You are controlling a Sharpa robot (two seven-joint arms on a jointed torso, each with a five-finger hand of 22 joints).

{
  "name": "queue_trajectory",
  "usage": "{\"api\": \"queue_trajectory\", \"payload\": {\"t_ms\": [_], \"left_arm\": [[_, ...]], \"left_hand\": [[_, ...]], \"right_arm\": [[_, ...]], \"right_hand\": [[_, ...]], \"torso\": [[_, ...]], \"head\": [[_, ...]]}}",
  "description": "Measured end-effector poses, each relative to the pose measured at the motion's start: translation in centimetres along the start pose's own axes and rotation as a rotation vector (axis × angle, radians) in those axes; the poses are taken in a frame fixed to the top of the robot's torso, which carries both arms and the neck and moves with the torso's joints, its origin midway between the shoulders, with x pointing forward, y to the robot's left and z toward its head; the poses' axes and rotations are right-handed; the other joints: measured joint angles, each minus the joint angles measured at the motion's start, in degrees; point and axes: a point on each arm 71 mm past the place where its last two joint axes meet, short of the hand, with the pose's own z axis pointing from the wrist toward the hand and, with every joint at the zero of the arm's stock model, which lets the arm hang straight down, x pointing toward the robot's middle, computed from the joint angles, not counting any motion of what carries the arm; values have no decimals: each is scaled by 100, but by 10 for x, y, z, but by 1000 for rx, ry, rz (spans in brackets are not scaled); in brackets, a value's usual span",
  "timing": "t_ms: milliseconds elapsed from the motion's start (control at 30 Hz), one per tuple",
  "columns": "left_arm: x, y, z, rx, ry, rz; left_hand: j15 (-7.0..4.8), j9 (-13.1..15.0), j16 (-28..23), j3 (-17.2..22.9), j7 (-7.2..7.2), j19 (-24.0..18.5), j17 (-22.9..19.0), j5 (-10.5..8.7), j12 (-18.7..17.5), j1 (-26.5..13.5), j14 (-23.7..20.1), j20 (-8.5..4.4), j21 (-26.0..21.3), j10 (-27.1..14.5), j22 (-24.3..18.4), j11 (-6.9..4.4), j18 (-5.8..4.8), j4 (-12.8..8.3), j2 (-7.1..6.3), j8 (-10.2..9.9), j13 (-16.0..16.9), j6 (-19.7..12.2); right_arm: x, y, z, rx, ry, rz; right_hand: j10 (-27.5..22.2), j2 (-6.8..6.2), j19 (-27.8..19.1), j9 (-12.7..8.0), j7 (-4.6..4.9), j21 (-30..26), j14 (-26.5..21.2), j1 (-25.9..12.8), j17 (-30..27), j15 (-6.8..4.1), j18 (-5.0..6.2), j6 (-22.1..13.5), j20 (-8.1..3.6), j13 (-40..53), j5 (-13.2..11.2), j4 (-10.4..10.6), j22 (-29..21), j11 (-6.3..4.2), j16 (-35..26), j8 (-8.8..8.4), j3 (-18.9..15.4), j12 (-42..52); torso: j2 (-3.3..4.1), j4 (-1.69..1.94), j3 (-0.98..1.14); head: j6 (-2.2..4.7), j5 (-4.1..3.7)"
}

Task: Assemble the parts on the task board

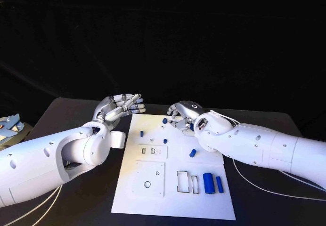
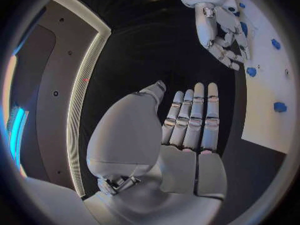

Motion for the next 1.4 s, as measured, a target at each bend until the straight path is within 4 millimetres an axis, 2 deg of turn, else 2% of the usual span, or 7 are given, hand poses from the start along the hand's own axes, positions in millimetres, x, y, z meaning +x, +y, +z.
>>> {"api": "queue_trajectory", "payload": {"t_ms": [100, 200, 300, 467, 700, 800, 1400], "left_arm": [[-2, 0, 0, 0, -4, 2], [-5, 0, 0, 0, -9, 5], [-7, 0, 0, 0, -12, 6], [-10, 0, 0, 1, -15, 8], [-11, 0, 0, 1, -13, 7], [-11, 0, 0, 1, -12, 6], [-11, 0, 0, 1, -7, 4]], "left_hand": [[0, 0, 0, 0, 0, 0, 0, 0, 0, 0, 0, 0, 0, 0, 0, 0, 0, 0, 0, 0, 0, 0], [0, 0, 0, 0, 0, 0, 11, 0, 0, 0, 0, 0, 0, 0, -9, 0, 0, 0, 0, 0, 0, 0], [0, 0, 0, 23, 0, 0, 18, 0, 0, 0, 0, 0, 0, 0, -11, 0, 0, -23, 0, 0, 0, 0], [0, 0, 0, 40, 0, 21, 27, 0, 1, 0, 0, 21, 0, 53, -19, -10, 0, -7, 0, 0, 10, 0], [0, 1, 0, 45, 0, 21, 29, 0, 1, 0, 0, 21, 0, 53, -19, -10, 0, -12, 0, 0, 9, 0], [0, 1, 0, 55, 0, 21, 34, 0, 1, 0, 0, 21, 0, 53, -23, -9, 0, -23, 0, 0, 9, 0], [0, 1, -20, 55, 0, 21, 38, 0, 2, 0, 0, 20, 0, 52, -24, -9, 0, -23, 0, 0, 8, 0]], "right_arm": [[-12, -11, -11, 17, -12, 29], [-29, -24, -23, 46, -23, 71], [-43, -37, -33, 80, -22, 108], [-60, -67, -53, 171, 24, 179], [-59, -89, -61, 247, 101, 226], [-54, -94, -61, 266, 122, 231], [-16, -87, -54, 272, 195, 236]], "right_hand": [[417, -27, 27, 36, -65, 0, -2, 52, -1, -11, 1, 145, -32, 156, 91, -37, 28, -98, 0, 57, -46, 263], [814, -113, 46, 70, -144, 10, 0, 67, 1, -151, 2, 210, -154, 517, 263, -41, 70, -229, 0, 101, -264, 701], [676, -168, 187, 176, -223, 163, -1, 57, 285, -189, 2, 3, -264, 1709, 374, -4, 319, -313, 156, 240, -594, 1896], [484, -168, 427, 380, -183, 424, -1, 57, 687, -188, -91, -462, -199, 4448, 385, 147, 767, -247, 518, 567, -805, 4641], [694, -192, 525, 466, -104, 561, -1, 81, 692, -145, -91, -803, -155, 5535, 385, 185, 1027, -182, 683, 746, -891, 5745], [783, -192, 550, 478, -93, 576, -1, 81, 692, -145, -179, -862, -130, 5712, 385, 208, 1081, -169, 726, 785, -914, 5927], [975, -161, 609, 499, -57, 667, -1, 156, 691, -103, -178, -1011, -96, 6205, 406, 220, 1230, -127, 800, 874, -957, 6441]], "torso": [[-9, -13, 1], [-24, -42, 1], [-49, -82, 1], [-92, -124, 2], [-125, -160, 12], [-126, -164, 12], [-93, -101, 12]], "head": [[21, -13], [44, -22], [58, -28], [64, -48], [63, -42], [56, -36], [41, -50]]}}
